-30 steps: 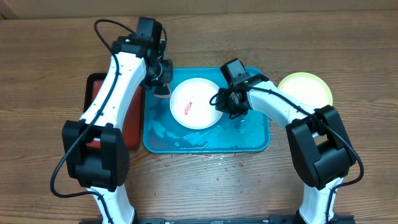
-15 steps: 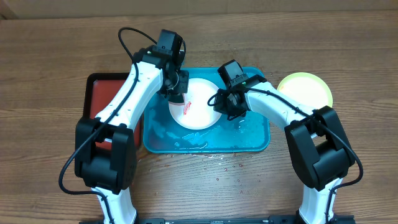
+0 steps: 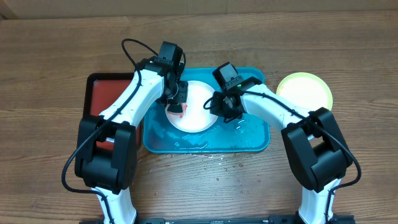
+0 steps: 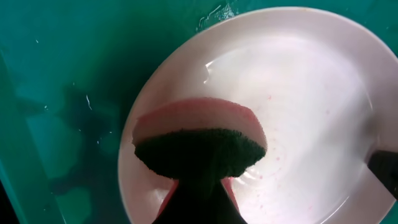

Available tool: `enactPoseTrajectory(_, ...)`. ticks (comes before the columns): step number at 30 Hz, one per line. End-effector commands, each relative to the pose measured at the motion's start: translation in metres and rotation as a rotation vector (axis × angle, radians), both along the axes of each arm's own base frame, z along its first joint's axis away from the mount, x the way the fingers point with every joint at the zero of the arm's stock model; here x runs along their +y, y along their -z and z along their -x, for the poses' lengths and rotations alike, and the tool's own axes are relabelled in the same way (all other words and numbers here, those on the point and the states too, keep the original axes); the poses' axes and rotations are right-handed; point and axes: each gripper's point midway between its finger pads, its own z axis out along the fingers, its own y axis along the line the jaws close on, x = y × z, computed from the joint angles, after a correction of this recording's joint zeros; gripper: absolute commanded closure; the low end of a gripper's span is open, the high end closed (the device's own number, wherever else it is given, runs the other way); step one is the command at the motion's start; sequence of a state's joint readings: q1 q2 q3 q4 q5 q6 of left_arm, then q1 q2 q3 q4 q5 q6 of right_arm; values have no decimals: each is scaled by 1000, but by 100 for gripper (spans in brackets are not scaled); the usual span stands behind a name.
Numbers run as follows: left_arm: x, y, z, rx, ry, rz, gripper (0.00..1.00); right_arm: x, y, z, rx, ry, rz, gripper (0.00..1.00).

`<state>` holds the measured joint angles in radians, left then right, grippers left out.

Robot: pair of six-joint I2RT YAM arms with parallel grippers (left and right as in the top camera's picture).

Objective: Clean dirty plates on tray and stack at the side
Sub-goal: 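Lower the sponge in the left gripper onto the white plate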

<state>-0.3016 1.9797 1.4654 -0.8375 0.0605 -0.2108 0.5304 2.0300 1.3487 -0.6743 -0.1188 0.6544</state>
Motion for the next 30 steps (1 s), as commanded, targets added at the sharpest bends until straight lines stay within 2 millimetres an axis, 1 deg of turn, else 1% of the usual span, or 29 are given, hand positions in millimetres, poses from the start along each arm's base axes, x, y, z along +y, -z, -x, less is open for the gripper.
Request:
enactPoseTrajectory(1,-1,4,5,12,10,5,96,2,15,17,45,-28,33,96)
enactPoseTrajectory(9,4,20,19,50,9,-10,96,2,15,17,45,-29,33,96)
enactPoseTrajectory(12,4,26,21,49,9,-9,96,2,15,17,45,-29,33,96)
enactPoseTrajectory(15,4,27,21,48,9,-8,96,2,15,17,44,-29,33,96)
enactPoseTrajectory(18,-5,26,23,59,23,45,96,3,15,17,42,-30,32,96)
enactPoseTrajectory(22,-36,18,27,63,152,207,96,3,15,16,40,-30,31,96)
enactPoseTrajectory(24,-47,14,27,50,207,265,96,3,14,16,38,-30,29,96)
enactPoseTrajectory(27,-48,13,24,31,219,258,96,4,14,15,35,-30,28,96)
enactPoseTrajectory(30,-41,16,18,9,209,212,96,4,14,15,35,-30,28,96)
